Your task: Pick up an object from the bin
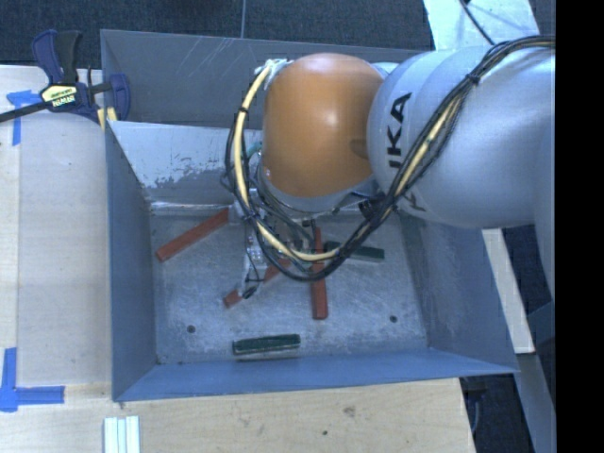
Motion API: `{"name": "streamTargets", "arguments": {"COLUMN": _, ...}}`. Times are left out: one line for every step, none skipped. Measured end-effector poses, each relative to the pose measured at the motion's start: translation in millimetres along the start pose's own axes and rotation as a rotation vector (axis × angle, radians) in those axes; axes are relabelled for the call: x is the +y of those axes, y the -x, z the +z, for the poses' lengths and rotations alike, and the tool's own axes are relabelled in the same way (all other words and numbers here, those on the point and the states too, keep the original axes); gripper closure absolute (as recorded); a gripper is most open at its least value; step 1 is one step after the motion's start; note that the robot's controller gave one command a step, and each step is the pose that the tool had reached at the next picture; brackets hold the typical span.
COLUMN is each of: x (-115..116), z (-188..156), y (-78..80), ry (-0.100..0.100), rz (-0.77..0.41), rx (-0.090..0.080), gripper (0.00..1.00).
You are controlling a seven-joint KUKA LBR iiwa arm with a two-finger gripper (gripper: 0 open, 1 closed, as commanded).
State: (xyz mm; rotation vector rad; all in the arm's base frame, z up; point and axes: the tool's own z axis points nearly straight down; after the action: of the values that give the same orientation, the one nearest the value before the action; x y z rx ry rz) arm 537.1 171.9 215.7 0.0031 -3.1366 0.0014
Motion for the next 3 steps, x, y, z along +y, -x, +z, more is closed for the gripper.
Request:
{"name": "streamTargets", "arguments": {"x": -42, "z": 149, "y": 44.8, "ry": 0.000, "rz": -0.125, "rx": -0.001, "gripper": 0.00}}
{"name": "streamTargets", "arguments": {"x": -87, "z": 145, "y": -2.9, "ry": 0.000, "rz": -0.019, "rx": -0.006, "gripper": 0.00}}
{"name": "streamTargets", "arguments": {"x": -110, "z": 144, "y": -39.8, "ry": -0.001, "rz": -0.433, "rx": -0.018, "gripper": 0.00}}
